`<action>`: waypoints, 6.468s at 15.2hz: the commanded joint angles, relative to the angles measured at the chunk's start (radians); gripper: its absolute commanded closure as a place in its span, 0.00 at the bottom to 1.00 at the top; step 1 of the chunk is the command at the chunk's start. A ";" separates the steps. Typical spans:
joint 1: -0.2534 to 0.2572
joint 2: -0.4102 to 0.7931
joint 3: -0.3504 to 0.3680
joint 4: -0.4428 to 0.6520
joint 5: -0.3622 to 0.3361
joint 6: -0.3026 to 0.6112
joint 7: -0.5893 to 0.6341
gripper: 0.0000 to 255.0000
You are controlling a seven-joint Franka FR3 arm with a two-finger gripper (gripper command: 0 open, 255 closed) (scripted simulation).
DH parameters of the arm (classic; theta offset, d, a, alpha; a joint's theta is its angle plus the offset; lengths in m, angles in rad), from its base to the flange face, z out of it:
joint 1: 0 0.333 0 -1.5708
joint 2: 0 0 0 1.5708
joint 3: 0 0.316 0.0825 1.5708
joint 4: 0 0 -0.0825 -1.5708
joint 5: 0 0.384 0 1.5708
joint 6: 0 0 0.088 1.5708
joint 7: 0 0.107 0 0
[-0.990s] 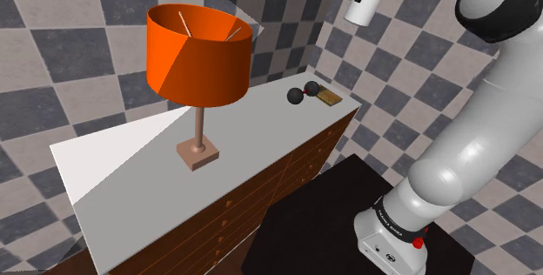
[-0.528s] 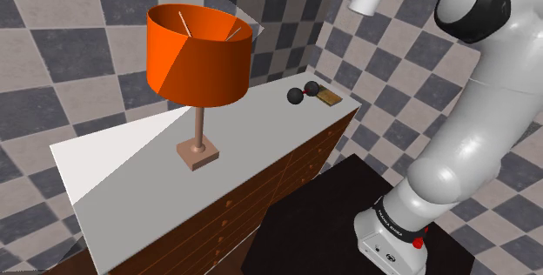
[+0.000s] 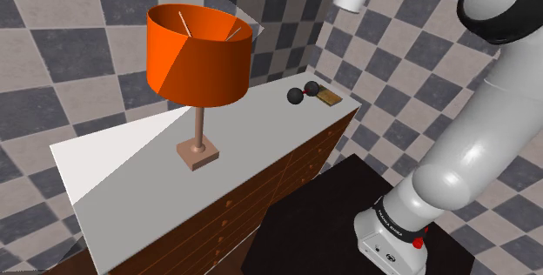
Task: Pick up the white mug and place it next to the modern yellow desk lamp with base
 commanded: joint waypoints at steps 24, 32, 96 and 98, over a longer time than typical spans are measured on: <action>0.272 -0.076 0.199 -0.212 -0.052 0.143 0.452 1.00; 0.272 -0.139 0.199 -0.407 -0.053 0.275 0.453 1.00; 0.272 -0.023 0.199 -1.153 -0.052 1.137 0.454 1.00; 0.272 -0.006 0.199 -1.161 -0.051 1.162 0.454 1.00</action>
